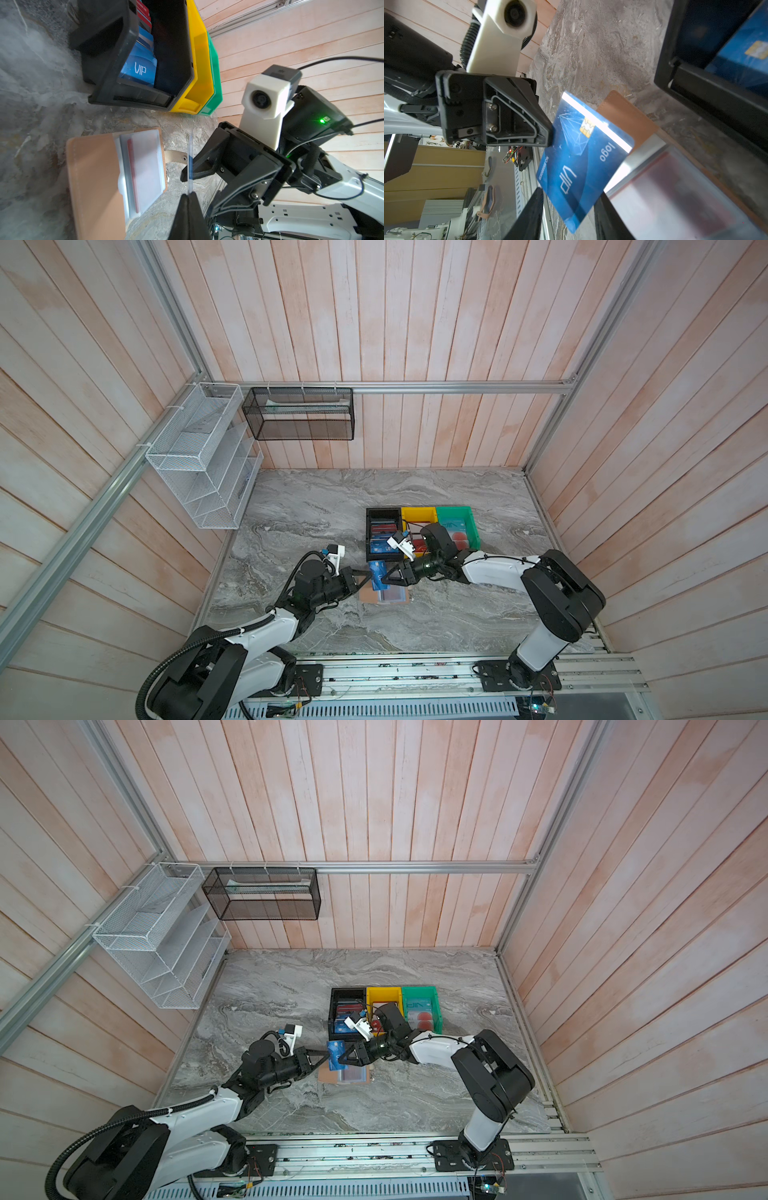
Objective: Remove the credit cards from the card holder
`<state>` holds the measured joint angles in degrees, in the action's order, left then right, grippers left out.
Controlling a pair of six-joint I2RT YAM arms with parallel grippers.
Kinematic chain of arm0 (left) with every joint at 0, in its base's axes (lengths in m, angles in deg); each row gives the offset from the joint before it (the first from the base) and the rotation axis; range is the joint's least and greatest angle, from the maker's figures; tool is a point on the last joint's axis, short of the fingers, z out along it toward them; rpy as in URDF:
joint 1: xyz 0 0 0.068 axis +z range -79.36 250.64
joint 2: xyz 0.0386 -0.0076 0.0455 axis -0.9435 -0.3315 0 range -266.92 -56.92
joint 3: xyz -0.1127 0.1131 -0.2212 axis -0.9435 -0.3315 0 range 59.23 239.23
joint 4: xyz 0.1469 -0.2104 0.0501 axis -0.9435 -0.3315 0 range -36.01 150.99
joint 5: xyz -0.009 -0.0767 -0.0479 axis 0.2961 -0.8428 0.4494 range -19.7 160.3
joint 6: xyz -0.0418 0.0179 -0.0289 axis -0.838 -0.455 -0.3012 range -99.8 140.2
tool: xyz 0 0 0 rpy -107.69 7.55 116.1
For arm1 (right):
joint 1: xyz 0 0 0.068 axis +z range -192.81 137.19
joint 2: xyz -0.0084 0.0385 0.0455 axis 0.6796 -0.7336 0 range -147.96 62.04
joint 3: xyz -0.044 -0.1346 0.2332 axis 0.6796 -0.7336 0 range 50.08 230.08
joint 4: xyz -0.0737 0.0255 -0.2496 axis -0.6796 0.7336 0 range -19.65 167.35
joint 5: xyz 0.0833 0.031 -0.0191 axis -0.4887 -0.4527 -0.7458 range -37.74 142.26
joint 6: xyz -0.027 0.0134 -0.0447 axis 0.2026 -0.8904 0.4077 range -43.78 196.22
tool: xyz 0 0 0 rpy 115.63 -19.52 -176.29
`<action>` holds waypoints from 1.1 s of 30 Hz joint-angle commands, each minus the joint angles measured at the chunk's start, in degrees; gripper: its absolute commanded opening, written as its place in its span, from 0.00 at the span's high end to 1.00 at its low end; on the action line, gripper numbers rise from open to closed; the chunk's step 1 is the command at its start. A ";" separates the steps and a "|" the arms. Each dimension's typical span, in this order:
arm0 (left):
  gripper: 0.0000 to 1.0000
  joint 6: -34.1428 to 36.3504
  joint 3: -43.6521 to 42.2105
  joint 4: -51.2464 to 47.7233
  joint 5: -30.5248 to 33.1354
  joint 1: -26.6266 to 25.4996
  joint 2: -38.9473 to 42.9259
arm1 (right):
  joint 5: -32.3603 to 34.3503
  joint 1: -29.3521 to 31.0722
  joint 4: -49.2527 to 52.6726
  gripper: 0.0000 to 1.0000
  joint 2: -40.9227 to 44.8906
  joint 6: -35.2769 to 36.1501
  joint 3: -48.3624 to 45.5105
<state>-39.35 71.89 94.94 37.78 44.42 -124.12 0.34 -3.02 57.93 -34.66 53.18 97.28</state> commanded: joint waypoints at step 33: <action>0.85 3.63 1.64 -3.73 -0.15 -0.94 -1.66 | -3.83 -3.14 14.62 1.00 -0.31 8.60 10.09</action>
<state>-37.97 72.13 94.68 37.72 43.62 -127.16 -1.87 -5.14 65.16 -36.02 56.15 104.43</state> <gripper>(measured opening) 0.148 0.047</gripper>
